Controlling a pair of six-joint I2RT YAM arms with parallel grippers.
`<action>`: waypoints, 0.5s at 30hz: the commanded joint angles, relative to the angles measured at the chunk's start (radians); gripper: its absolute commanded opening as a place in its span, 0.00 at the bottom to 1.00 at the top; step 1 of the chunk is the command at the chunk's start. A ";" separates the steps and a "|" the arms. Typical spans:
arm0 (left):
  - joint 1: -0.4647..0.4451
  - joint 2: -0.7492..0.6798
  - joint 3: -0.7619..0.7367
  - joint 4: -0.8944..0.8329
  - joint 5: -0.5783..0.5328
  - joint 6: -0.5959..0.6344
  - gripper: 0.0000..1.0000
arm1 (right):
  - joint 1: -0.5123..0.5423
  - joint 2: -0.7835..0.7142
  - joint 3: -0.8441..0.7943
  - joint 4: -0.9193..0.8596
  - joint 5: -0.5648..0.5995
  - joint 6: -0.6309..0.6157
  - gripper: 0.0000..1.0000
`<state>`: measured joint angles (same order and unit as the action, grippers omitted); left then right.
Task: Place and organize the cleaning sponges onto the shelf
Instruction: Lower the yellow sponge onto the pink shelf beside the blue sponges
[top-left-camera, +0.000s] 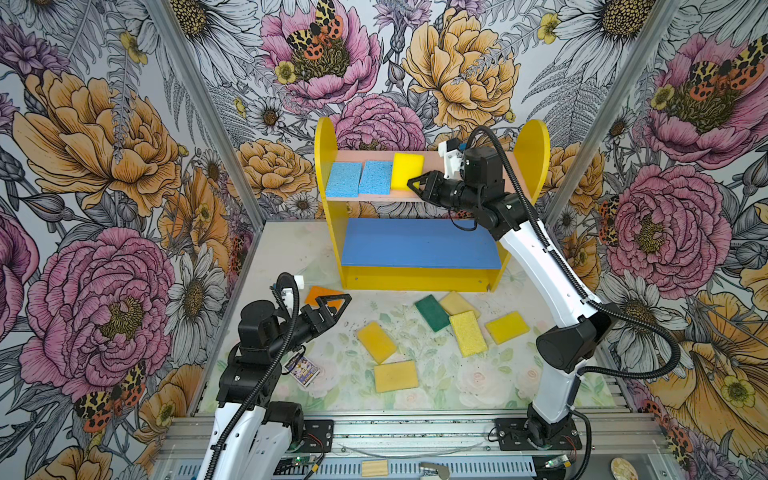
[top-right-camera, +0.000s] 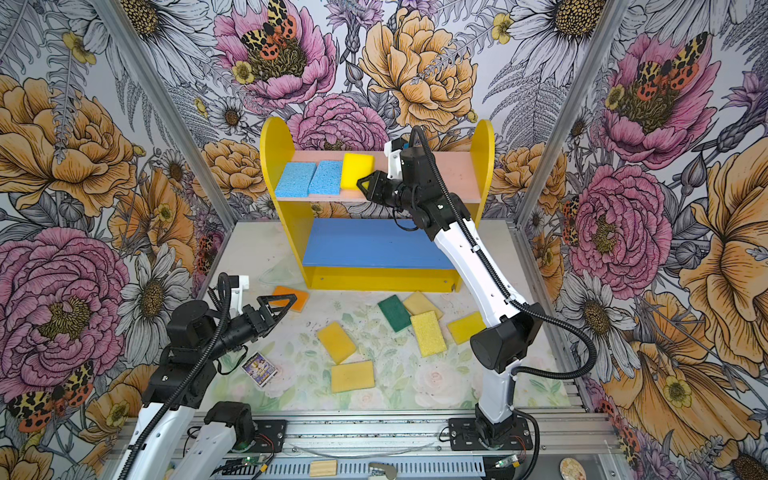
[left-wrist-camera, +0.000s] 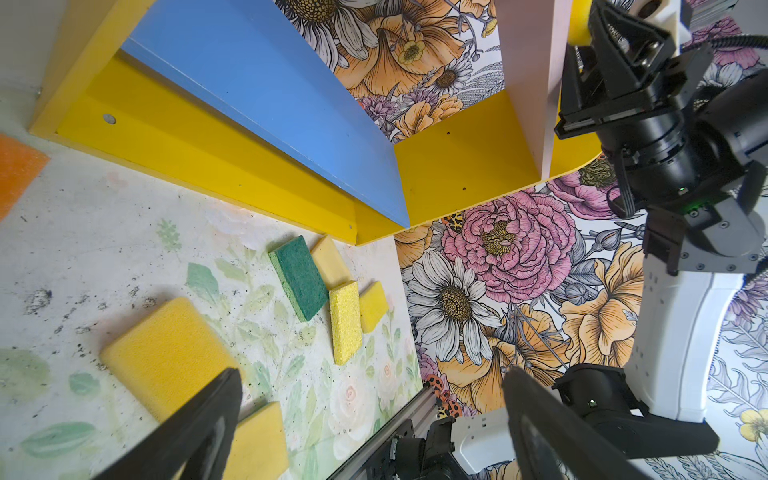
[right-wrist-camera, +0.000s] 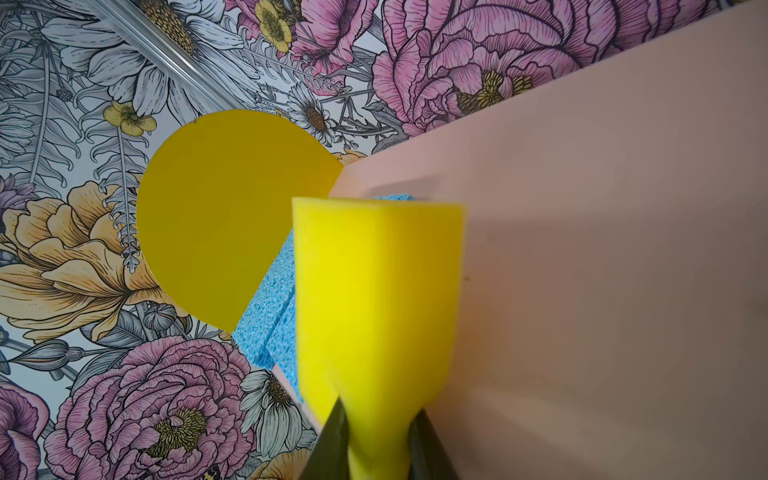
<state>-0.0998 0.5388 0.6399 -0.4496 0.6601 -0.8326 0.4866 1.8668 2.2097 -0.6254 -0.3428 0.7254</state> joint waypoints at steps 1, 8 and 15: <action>0.013 0.003 -0.003 -0.017 0.019 0.025 0.99 | -0.006 0.011 0.025 -0.013 -0.006 -0.004 0.32; 0.016 0.003 -0.002 -0.017 0.020 0.024 0.99 | -0.006 -0.014 0.017 -0.015 0.020 -0.010 0.51; 0.017 -0.002 -0.001 -0.023 0.022 0.024 0.99 | -0.013 -0.040 -0.021 -0.019 0.050 -0.009 0.58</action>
<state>-0.0929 0.5388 0.6399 -0.4610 0.6640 -0.8295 0.4847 1.8515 2.2139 -0.6170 -0.3344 0.7238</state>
